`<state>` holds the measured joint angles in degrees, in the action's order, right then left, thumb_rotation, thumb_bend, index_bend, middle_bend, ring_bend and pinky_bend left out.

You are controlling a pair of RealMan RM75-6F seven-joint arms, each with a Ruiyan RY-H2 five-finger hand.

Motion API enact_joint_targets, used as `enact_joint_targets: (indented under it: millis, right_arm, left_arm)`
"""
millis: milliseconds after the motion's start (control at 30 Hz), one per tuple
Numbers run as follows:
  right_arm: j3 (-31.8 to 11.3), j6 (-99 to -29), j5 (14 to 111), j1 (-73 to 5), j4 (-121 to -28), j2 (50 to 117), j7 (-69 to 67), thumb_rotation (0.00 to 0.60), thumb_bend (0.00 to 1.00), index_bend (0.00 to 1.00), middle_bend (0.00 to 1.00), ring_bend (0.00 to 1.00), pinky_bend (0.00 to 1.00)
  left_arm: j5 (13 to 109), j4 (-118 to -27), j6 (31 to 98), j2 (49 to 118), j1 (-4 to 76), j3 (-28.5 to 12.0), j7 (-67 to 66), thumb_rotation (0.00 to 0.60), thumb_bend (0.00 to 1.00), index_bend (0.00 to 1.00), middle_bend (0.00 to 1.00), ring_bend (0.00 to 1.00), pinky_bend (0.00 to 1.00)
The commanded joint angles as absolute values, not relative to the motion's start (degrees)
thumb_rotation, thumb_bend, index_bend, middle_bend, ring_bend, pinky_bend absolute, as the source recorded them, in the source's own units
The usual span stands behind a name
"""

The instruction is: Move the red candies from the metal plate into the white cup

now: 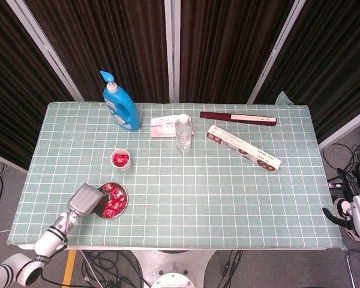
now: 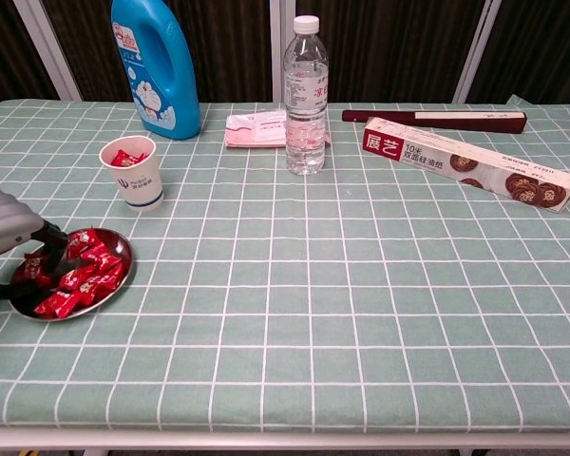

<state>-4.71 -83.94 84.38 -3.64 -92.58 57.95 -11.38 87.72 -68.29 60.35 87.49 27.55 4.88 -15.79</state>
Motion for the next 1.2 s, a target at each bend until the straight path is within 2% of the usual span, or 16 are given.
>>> enact_joint_targets:
  millis: [33,300,500,667,867,1033,1200]
  right_arm:
    - [-4.71,-83.98,84.42,-3.64,-92.61,57.96,-11.37,0.600,0.11,0.03,0.14,0.01,0.33]
    - [-4.67,-84.03,84.48,-3.59,-92.37,57.96,-11.55,0.600,0.11,0.03,0.14,0.01,0.33]
    - [-4.65,-83.87,84.38,-3.61,-92.05,58.13,-11.72,0.600,0.11,0.03,0.14,0.01,0.33]
    - [-4.70,-84.06,84.22,-3.43,-91.70,58.14,-12.22,0.600,0.11,0.03,0.14,0.01,0.33]
    - [-4.68,-84.10,83.63,-3.07,-91.12,58.25,-12.76,0.600,0.11,0.03,0.14,0.01,0.33]
    - [-4.66,-84.12,83.30,-2.80,-90.75,58.22,-13.23,0.600,0.11,0.03,0.14,0.01,0.33]
    - [-4.72,-83.76,83.21,-2.94,-90.66,58.28,-13.14,0.600,0.11,0.03,0.14,0.01,0.33]
  left_arm:
    - [88.47,-67.68,60.93,87.78,27.61,4.87,-14.41,0.600,0.43,0.63,0.64,0.85,1.00]
    - [90.35,-71.99,64.19,85.62,28.21,3.40,-9.78,0.600,0.45,0.65,0.66,0.85,1.00]
    - [90.42,-77.44,65.13,83.34,31.86,-1.77,-8.43,0.600,0.45,0.65,0.66,0.85,1.00]
    - [86.71,-77.09,60.45,84.25,37.00,-7.26,-7.41,0.600,0.44,0.64,0.65,0.85,1.00]
    - [81.07,-72.66,53.99,87.01,41.74,-10.88,-8.36,0.600,0.43,0.61,0.62,0.85,1.00]
    - [77.67,-70.09,51.56,88.32,43.07,-11.42,-10.31,0.600,0.42,0.58,0.59,0.85,1.00]
    - [75.87,-70.49,52.04,88.02,42.44,-10.71,-12.49,0.600,0.39,0.47,0.52,0.83,1.00]
